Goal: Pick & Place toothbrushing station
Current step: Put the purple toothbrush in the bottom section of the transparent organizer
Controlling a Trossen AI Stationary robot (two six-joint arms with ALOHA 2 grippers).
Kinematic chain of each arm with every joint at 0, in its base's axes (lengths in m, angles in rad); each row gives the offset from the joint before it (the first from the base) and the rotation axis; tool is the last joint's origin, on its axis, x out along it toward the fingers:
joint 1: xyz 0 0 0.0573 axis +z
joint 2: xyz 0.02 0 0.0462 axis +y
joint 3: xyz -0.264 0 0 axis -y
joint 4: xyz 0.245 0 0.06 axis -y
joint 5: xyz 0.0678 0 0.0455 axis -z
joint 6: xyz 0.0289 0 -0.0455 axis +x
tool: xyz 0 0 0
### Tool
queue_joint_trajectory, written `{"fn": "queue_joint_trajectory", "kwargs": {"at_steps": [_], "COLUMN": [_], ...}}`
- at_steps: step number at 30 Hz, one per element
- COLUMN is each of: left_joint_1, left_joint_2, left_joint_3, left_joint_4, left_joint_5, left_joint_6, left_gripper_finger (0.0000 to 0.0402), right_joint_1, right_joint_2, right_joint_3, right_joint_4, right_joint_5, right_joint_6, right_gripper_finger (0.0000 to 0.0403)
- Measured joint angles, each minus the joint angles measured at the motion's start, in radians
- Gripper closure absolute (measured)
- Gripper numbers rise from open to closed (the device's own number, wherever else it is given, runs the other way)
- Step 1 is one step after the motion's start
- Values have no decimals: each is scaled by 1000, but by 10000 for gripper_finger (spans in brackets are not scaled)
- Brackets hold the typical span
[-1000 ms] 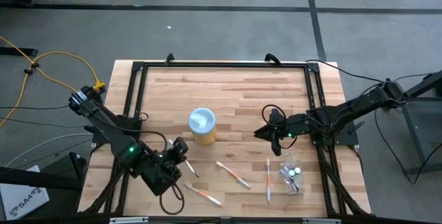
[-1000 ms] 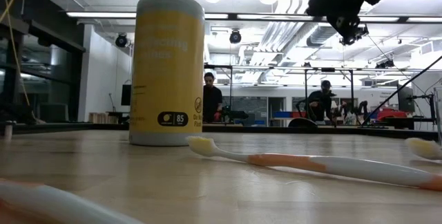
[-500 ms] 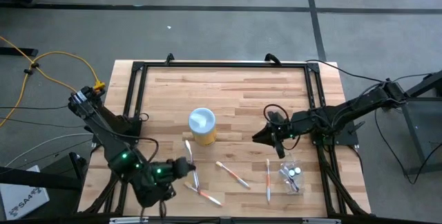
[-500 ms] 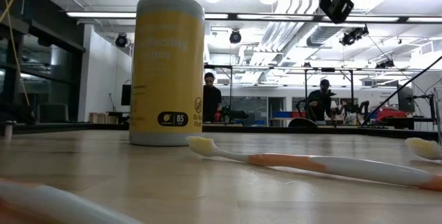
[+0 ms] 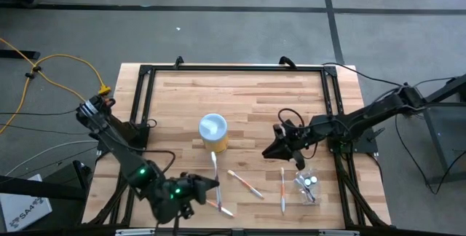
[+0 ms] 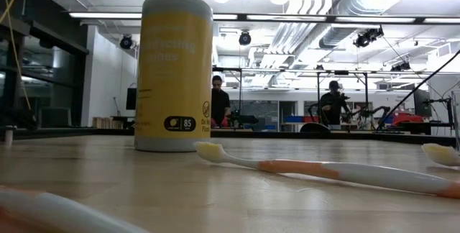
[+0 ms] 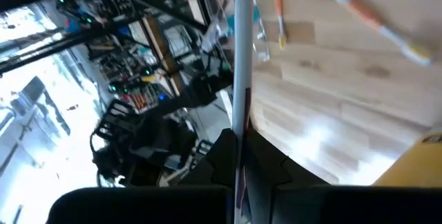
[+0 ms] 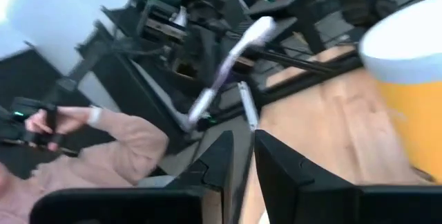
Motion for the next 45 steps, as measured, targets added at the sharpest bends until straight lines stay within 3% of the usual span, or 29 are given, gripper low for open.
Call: {"fn": "queue_joint_trajectory", "kwargs": {"at_steps": [7,14,22,36,45], "left_joint_1": [77,133,168,260,325], "left_joint_2": [0,0,0,10,64], "left_joint_3": [-1,-1,-1,-1,-1], "left_joint_4": [58,111,137,198,266], "left_joint_5": [99,216,316,422,420], "left_joint_6": [80,171,260,365,435], "left_gripper_finger": [399,399,399,399,399], "right_joint_1": [-1,-19,-63,-122,-125], "right_joint_2": [90,114,113,113,113], "right_joint_3": [0,0,0,0,0], "right_joint_4": [146,154,198,211,211], "right_joint_5": [-63,-71,-151,-202,-244], "right_joint_6": [21,19,42,75,90], "right_gripper_finger": [350,350,350,350,350]}}
